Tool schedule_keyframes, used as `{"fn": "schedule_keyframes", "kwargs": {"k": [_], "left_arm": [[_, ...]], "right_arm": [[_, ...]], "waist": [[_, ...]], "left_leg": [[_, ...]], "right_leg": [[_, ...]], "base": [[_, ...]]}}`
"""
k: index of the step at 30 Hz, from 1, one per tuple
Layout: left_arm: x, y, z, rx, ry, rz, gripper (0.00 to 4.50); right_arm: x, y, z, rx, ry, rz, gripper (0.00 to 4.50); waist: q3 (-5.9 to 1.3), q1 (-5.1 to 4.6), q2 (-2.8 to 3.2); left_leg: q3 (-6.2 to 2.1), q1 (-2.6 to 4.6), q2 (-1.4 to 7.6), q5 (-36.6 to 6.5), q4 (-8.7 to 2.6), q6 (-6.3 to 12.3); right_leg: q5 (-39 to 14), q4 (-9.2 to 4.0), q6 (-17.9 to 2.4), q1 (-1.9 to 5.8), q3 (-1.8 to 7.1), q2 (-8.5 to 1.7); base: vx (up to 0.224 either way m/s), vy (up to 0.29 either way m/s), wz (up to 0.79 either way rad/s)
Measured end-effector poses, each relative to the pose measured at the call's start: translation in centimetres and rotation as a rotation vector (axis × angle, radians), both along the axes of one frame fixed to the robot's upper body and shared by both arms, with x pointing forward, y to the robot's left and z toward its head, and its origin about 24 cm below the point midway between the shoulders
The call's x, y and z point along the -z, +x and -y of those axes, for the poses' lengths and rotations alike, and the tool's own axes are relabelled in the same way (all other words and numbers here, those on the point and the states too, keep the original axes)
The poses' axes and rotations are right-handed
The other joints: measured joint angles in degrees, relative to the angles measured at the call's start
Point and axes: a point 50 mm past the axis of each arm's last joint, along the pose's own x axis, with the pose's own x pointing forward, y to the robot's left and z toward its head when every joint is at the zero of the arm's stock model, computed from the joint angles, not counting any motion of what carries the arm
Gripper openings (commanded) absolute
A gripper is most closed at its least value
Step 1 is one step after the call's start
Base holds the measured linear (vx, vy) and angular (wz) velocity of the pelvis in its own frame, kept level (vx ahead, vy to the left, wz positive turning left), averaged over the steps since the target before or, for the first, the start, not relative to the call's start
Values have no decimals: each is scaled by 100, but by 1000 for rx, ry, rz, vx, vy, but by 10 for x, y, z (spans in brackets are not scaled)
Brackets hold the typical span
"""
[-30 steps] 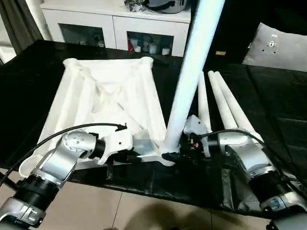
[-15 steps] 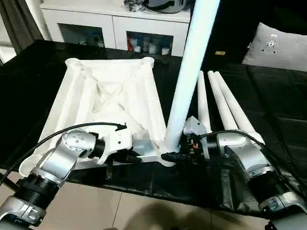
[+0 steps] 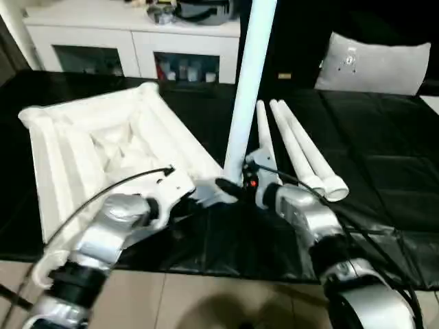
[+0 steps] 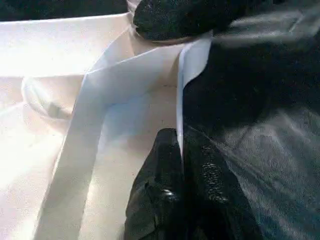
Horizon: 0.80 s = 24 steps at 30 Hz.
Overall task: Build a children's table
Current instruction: Rotate leg to tighten
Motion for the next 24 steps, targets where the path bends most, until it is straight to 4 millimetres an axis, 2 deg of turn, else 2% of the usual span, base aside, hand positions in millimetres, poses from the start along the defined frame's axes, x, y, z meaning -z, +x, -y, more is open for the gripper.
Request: {"fn": "schedule_keyframes", "kwargs": {"k": [1, 3, 5, 6, 8, 10, 14, 17, 19, 21, 24], "left_arm": [[0, 0, 2, 1, 2, 1, 0], [0, -1, 3, 0, 3, -5, 0], [1, -1, 4, 2, 4, -8, 0], [1, -1, 5, 5, 5, -6, 0], [0, -1, 6, 12, 7, -1, 0], [-2, -1, 8, 22, 11, 9, 0], [-4, -1, 6, 60, 35, 33, 0], [-7, 0, -1, 97, 52, 49, 0], [-10, 2, -5, 130, 62, 60, 0], [-12, 2, -8, 160, 73, 67, 0], [-15, 1, -14, 239, 86, 68, 0]], "right_arm": [[0, 0, 1, 3, 1, 1, 309], [1, -1, 2, 3, 11, 7, 347], [1, -2, 4, -10, 30, 13, 355], [2, -3, 6, -14, 36, 16, 367], [2, -5, 11, -34, 46, 33, 388], [1, -9, 19, -59, 49, 52, 412], [-1, -19, 42, -141, 32, 79, 443], [-8, -22, 53, -222, 6, 103, 443], [-13, -23, 56, -266, -8, 123, 443], [-16, -23, 57, -289, -13, 135, 443], [-22, -22, 63, -341, -61, 170, 443]], "waist": [[12, -8, 16], [31, -15, 42], [31, -10, 37], [34, -5, 32], [41, 11, 49], [37, 19, 58], [34, 52, 68], [31, 81, 62], [23, 126, 46], [21, 166, 38], [22, 229, 44]], "left_leg": [[-9, 1, 9, -1, 5, 1], [-12, 7, 56, -5, 3, 8], [2, 30, 45, -5, 6, 8], [20, 68, 1, -13, 2, 17], [-5, 44, -10, -16, -6, 23], [-4, 1, -13, -16, -16, 23], [13, -19, -28, -17, -17, 29], [22, -54, -31, -16, -14, 28], [26, -91, -31, -15, 7, 27], [28, -99, -27, -14, 11, 25], [29, -108, -14, -12, -30, 27]], "right_leg": [[0, -29, 0, 29, -24, -1], [-1, -60, 2, 82, -22, 1], [-1, -21, 2, 81, 20, -1], [-1, -21, 2, 76, 6, -11], [-1, -23, 3, 69, -17, -16], [-1, -22, 2, 47, -9, -16], [1, 24, 2, 12, 64, -16], [18, 84, 1, -52, 114, 0], [34, 172, -4, -120, 138, 1], [49, 245, -21, -157, 152, 3], [42, 254, -44, -186, 149, 22]], "base": [[0, 0, 0], [0, 0, 0], [0, 0, 0], [56, 32, 0], [28, 16, 0], [0, 0, 0], [0, 0, 0], [0, 0, 0], [0, 0, 0], [0, 0, 0], [0, 0, 0]]}}
